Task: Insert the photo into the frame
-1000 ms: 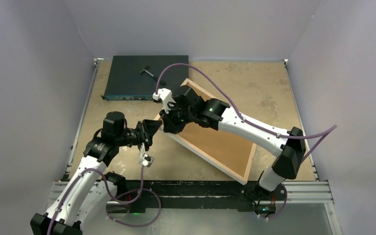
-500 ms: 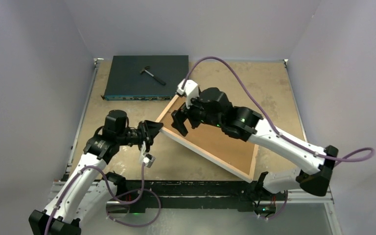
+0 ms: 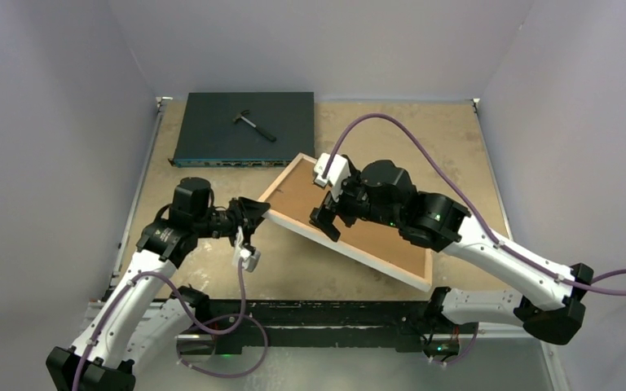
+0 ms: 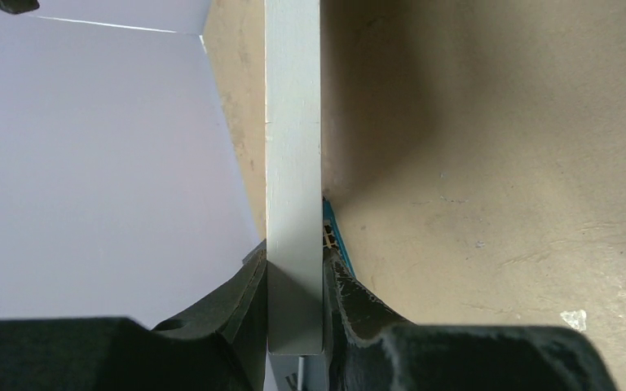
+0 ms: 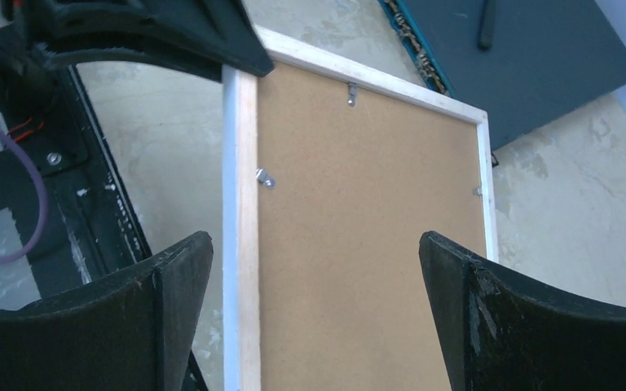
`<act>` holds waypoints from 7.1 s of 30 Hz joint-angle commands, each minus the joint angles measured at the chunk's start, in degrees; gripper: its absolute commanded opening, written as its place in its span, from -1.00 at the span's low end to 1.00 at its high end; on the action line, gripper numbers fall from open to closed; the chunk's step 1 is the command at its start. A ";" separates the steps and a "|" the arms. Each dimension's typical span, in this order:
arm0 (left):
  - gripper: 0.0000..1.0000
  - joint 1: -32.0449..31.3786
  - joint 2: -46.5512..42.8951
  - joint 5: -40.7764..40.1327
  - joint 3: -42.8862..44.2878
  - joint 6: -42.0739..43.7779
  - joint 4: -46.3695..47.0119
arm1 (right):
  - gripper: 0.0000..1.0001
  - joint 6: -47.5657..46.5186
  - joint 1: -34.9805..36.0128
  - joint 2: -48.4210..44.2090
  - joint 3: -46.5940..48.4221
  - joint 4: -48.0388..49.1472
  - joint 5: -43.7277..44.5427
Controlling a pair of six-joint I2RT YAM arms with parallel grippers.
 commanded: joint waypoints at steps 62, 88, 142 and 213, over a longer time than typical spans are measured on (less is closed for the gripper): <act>0.96 -0.13 14.87 -24.39 29.61 -77.47 17.12 | -0.93 10.15 -13.72 27.19 37.26 -14.80 11.22; 0.95 3.93 26.87 -26.09 40.37 -83.36 -0.76 | -1.00 17.21 -59.93 21.95 15.95 -2.11 -19.01; 0.99 16.13 31.33 -29.93 8.53 -78.55 10.16 | 0.96 15.90 -66.48 27.57 -16.75 18.70 17.65; 1.00 18.36 49.79 -41.49 -28.60 -96.85 110.25 | 0.98 9.24 -56.50 24.80 -55.76 109.59 5.96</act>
